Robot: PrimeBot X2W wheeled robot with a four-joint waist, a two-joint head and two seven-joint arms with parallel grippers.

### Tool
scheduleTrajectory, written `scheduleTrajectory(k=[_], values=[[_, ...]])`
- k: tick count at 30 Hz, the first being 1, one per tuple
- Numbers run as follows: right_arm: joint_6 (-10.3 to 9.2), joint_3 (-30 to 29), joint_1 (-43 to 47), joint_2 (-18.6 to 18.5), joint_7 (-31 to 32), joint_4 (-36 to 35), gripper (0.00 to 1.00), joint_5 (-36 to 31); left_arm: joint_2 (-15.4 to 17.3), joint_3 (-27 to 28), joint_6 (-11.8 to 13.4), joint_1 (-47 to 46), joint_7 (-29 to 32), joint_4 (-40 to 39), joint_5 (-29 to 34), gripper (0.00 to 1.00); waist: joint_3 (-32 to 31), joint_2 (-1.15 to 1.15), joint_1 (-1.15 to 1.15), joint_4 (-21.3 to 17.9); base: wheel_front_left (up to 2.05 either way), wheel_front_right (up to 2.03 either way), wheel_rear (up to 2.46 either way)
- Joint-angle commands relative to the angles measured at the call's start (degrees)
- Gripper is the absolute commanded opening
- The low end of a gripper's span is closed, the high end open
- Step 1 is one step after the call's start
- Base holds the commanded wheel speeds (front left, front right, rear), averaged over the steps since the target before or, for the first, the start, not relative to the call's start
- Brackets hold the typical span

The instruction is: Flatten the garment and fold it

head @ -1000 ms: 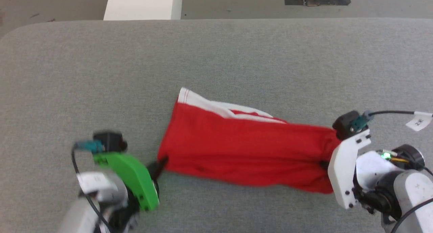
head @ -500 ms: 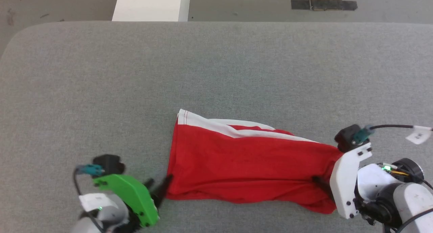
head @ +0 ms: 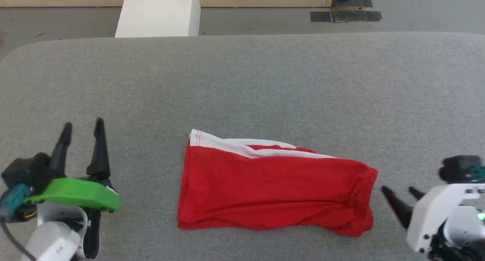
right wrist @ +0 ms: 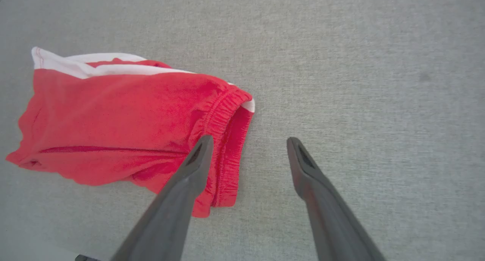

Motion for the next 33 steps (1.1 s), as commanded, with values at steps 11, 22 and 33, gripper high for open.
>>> scheduleTrajectory(k=[11,22,33], values=[[-0.09,2.05,-6.23,0.57,-1.20,6.76,1.00,-3.07,-3.32,3.49,-1.73,0.33,-9.10,-1.68,8.94,1.00,3.18,0.00,0.00,0.67,0.00,0.00,0.00],[-0.09,6.78,-10.25,0.58,0.45,19.63,1.00,-8.68,-8.47,6.85,-5.93,0.95,-9.13,-1.41,12.06,1.00,5.02,0.00,0.00,2.19,0.00,0.00,0.00],[-0.09,6.45,-12.24,0.58,-1.61,22.08,0.00,-9.85,-11.04,8.88,-8.63,1.38,-9.13,-0.64,14.16,1.00,4.57,0.00,0.00,1.19,0.00,0.00,0.00]])
